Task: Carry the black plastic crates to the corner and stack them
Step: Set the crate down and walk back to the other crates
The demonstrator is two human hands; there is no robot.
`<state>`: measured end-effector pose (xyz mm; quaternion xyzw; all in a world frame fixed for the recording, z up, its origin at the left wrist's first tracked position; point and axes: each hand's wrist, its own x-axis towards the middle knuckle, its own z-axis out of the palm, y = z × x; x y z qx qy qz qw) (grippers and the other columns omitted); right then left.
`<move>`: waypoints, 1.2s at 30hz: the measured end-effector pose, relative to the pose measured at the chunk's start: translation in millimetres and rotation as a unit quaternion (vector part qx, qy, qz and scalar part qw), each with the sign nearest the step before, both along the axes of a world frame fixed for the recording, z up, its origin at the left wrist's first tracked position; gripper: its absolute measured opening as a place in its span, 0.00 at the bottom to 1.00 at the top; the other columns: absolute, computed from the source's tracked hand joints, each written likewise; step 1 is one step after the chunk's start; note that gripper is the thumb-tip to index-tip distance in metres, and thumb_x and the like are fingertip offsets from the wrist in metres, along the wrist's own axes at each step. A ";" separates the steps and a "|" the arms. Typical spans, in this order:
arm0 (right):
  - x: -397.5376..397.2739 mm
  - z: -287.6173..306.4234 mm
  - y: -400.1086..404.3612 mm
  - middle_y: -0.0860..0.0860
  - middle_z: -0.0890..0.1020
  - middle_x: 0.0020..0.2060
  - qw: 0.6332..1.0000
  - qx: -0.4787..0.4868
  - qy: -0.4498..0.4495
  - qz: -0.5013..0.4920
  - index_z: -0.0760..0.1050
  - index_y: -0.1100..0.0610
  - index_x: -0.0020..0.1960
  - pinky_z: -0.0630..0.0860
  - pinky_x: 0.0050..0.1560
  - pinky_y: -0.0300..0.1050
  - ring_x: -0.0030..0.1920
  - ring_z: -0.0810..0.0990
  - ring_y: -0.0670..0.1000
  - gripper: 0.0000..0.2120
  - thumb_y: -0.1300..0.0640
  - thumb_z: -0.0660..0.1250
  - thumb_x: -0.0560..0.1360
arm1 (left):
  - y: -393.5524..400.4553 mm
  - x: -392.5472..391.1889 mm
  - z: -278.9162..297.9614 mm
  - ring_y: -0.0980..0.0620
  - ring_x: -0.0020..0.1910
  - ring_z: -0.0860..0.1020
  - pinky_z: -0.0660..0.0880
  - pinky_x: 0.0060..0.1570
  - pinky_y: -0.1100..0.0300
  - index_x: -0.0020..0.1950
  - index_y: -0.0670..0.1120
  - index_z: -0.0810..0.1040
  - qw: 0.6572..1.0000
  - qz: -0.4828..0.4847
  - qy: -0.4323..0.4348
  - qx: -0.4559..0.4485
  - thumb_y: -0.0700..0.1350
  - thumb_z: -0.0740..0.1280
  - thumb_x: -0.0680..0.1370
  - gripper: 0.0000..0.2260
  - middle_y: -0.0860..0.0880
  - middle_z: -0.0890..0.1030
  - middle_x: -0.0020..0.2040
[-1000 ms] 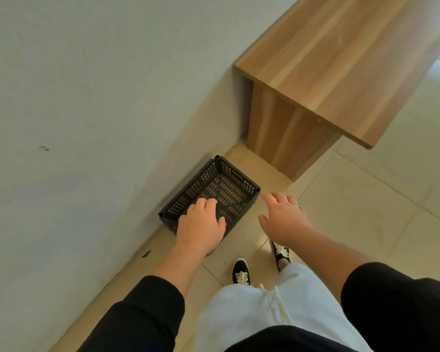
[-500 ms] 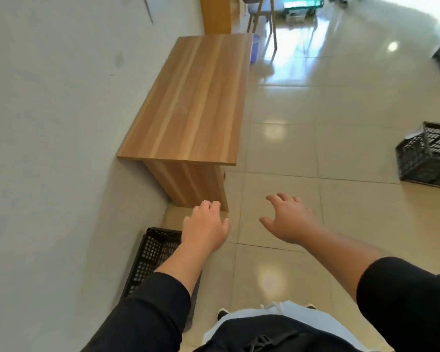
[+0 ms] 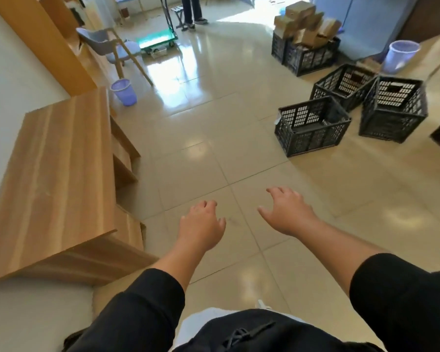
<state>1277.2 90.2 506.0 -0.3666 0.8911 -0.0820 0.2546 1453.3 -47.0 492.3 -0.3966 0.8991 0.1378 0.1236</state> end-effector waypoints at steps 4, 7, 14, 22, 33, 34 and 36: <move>-56.8 -5.4 20.6 0.53 0.66 0.79 0.997 0.002 -0.008 -0.074 0.60 0.49 0.83 0.68 0.70 0.62 0.77 0.65 0.60 0.33 0.36 0.59 0.82 | -3.0 -77.0 -0.2 0.45 0.73 0.72 0.73 0.66 0.44 0.81 0.50 0.66 0.998 -0.055 -0.001 0.002 0.58 0.58 0.85 0.25 0.48 0.72 0.76; -95.3 -13.3 26.8 0.54 0.67 0.78 0.993 0.009 -0.013 -0.117 0.60 0.50 0.82 0.69 0.70 0.62 0.77 0.65 0.61 0.32 0.37 0.59 0.82 | -10.1 -132.0 -5.0 0.45 0.74 0.72 0.73 0.66 0.44 0.81 0.50 0.66 0.995 -0.097 -0.002 0.012 0.58 0.58 0.85 0.25 0.48 0.71 0.77; -193.0 -27.4 13.0 0.53 0.65 0.80 0.976 0.049 -0.022 -0.210 0.58 0.49 0.83 0.69 0.72 0.61 0.78 0.64 0.61 0.33 0.38 0.59 0.83 | -57.2 -258.9 -17.8 0.44 0.74 0.72 0.73 0.68 0.45 0.82 0.50 0.64 0.985 -0.169 0.005 0.037 0.58 0.58 0.86 0.26 0.47 0.70 0.78; -280.1 -32.2 -6.1 0.54 0.66 0.80 0.943 0.063 -0.031 -0.327 0.59 0.49 0.83 0.69 0.71 0.61 0.77 0.65 0.62 0.32 0.39 0.59 0.83 | -105.7 -388.6 -17.0 0.44 0.74 0.71 0.75 0.67 0.43 0.82 0.49 0.64 0.963 -0.266 -0.008 0.046 0.58 0.58 0.86 0.26 0.47 0.70 0.77; -443.3 -49.6 18.2 0.55 0.67 0.79 0.912 0.038 -0.046 -0.405 0.61 0.49 0.83 0.69 0.70 0.59 0.76 0.66 0.62 0.32 0.39 0.61 0.83 | -88.2 -594.5 -28.6 0.44 0.73 0.72 0.72 0.66 0.45 0.80 0.50 0.66 0.934 -0.357 -0.018 0.021 0.58 0.58 0.85 0.25 0.48 0.71 0.75; -464.1 -50.4 22.6 0.55 0.67 0.79 0.913 0.036 -0.046 -0.404 0.61 0.49 0.83 0.70 0.70 0.60 0.76 0.66 0.62 0.32 0.39 0.61 0.83 | -83.7 -614.9 -29.2 0.44 0.73 0.72 0.72 0.66 0.45 0.80 0.50 0.67 0.934 -0.357 -0.017 0.018 0.58 0.58 0.85 0.24 0.48 0.72 0.74; -504.8 -48.0 31.0 0.55 0.67 0.78 0.917 0.036 -0.050 -0.395 0.61 0.49 0.82 0.70 0.70 0.60 0.76 0.66 0.61 0.32 0.39 0.60 0.83 | -74.1 -653.3 -27.4 0.44 0.72 0.72 0.72 0.66 0.46 0.79 0.50 0.67 0.937 -0.349 -0.021 0.019 0.58 0.59 0.85 0.24 0.48 0.72 0.73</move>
